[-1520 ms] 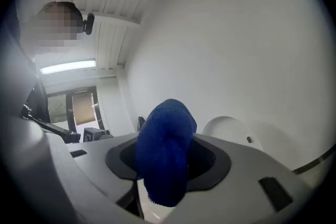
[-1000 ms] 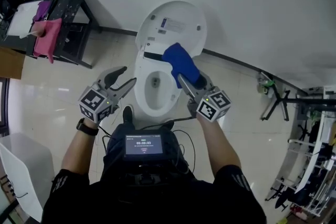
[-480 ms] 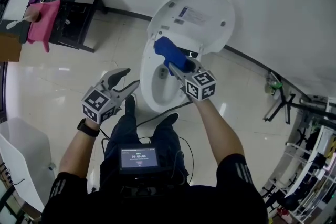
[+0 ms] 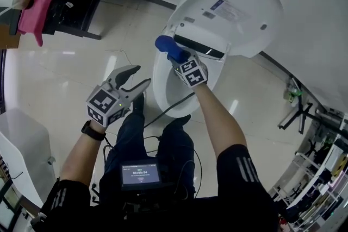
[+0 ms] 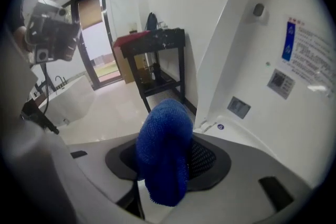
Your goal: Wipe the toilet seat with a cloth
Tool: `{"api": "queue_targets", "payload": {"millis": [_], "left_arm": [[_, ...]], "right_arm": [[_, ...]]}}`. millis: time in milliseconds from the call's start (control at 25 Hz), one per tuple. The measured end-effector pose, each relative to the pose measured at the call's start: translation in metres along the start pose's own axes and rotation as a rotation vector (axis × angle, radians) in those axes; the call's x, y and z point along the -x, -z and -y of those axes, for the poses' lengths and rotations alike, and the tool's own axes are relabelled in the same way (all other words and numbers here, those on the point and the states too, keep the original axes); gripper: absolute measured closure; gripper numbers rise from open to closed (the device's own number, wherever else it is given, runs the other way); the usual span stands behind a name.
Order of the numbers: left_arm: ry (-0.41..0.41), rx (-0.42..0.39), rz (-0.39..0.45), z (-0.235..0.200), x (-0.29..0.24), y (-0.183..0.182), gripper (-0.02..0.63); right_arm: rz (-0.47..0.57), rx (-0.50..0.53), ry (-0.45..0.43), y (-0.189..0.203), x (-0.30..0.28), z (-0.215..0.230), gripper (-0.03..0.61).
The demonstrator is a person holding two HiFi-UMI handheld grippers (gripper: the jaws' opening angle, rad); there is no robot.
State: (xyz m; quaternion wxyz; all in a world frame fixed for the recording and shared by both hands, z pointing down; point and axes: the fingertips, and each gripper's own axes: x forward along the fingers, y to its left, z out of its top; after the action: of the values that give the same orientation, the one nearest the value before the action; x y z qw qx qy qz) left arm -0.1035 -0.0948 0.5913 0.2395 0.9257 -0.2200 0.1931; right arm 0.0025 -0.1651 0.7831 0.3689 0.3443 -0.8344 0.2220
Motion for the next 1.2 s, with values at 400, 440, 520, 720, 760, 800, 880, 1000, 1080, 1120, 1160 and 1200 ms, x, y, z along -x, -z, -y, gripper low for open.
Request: {"api": "queue_targets", "payload": {"millis": [400,440,520,720,760,800,880,1000,1080,1120,1160,1200], "left_arm": [[-0.022,0.022,0.008,-0.035,-0.032,0.023,0.406],[-0.024,0.019,0.005,-0.038,-0.032,0.026,0.405],[-0.036,0.032,0.005,-0.042,-0.031,0.029,0.405],[-0.049,0.051,-0.003,-0.046,-0.028,0.037,0.405],[-0.05,0.054,-0.006,-0.045,-0.029,0.036,0.405],[-0.052,0.06,-0.006,-0.043,-0.03,0.034,0.406],[-0.058,0.076,-0.002,-0.039,-0.033,0.028,0.405],[-0.044,0.056,0.001,-0.033,-0.038,0.025,0.405],[-0.042,0.058,-0.002,-0.028,-0.039,0.023,0.405],[-0.039,0.055,-0.004,-0.026,-0.039,0.024,0.405],[-0.036,0.051,-0.006,-0.024,-0.04,0.024,0.406],[-0.033,0.049,-0.006,-0.022,-0.04,0.023,0.407]], "right_arm": [[-0.27,0.141,-0.019,0.097,-0.127,0.018,0.373],[-0.283,0.154,-0.021,0.102,-0.133,0.017,0.373],[-0.295,0.183,-0.013,0.109,-0.139,0.017,0.373],[-0.357,0.259,-0.055,0.133,-0.138,0.002,0.373],[-0.384,0.286,-0.076,0.142,-0.135,-0.003,0.373],[-0.41,0.312,-0.093,0.152,-0.133,-0.009,0.374],[-0.461,0.352,-0.117,0.172,-0.126,-0.017,0.374],[-0.55,0.377,-0.14,0.206,-0.114,-0.022,0.376],[-0.61,0.381,-0.159,0.232,-0.104,-0.026,0.377],[-0.634,0.376,-0.168,0.244,-0.099,-0.028,0.377],[-0.649,0.361,-0.175,0.254,-0.093,-0.029,0.377],[-0.652,0.34,-0.179,0.26,-0.088,-0.029,0.377]]}}
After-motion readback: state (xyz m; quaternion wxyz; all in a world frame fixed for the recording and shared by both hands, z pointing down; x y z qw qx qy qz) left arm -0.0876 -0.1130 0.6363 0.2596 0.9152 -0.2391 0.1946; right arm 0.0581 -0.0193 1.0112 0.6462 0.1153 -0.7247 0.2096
